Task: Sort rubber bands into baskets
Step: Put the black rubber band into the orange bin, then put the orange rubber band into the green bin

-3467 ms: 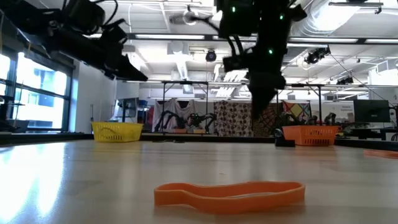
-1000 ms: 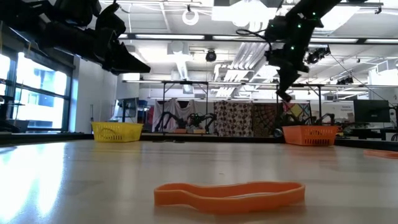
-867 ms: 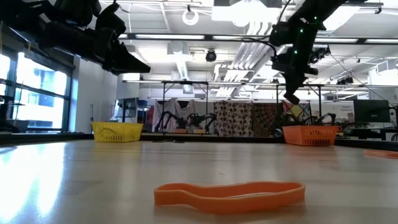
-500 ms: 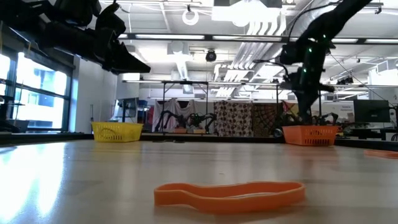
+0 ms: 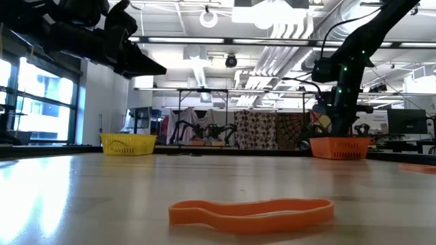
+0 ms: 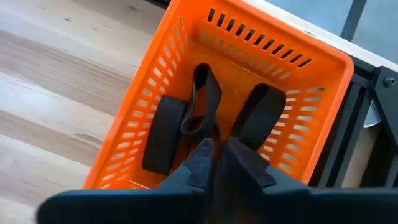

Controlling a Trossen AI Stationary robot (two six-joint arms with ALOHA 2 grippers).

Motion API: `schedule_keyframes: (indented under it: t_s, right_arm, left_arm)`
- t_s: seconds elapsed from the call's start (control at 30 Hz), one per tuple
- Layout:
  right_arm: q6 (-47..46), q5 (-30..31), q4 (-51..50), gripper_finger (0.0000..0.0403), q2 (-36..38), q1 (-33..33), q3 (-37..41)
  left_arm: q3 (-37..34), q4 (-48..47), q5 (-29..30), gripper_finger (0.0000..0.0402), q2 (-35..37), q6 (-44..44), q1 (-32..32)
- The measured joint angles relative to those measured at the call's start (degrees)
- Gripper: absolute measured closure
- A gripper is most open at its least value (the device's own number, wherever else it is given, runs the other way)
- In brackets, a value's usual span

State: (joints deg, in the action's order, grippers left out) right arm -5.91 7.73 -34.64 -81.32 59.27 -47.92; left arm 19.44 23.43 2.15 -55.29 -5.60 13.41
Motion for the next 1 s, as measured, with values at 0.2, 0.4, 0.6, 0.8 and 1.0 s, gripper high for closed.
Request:
schedule_keyframes:
  t_s: [0.2, 0.4, 0.6, 0.8, 1.0]
  right_arm:
    - [2.3, 0.8, -0.3, 0.0291, 0.0, 0.0, 0.0]
    - [4.2, 0.8, -4.4, 0.0236, 0.9, -0.9, -2.8]
    - [5.5, 0.7, -7.6, 0.0309, 8.1, -7.2, -4.3]
    - [-0.2, 0.3, -10.3, 0.0391, 17.1, -17.2, -2.6]
    - [-10.2, 0.2, -16.0, 0.0374, 22.7, -33.3, 0.3]
  left_arm:
    - [0.0, 0.1, 0.0, 0.0394, 0.0, 0.9, 0.0]
    - [0.0, 0.1, 0.0, 0.0394, 0.0, 0.9, 0.0]
    - [0.0, 0.0, 0.0, 0.0394, 0.0, 1.1, 0.0]
    - [0.0, 0.0, 0.0, 0.0394, 0.0, 1.1, 0.0]
    - [0.0, 0.0, 0.0, 0.0394, 0.0, 1.1, 0.0]
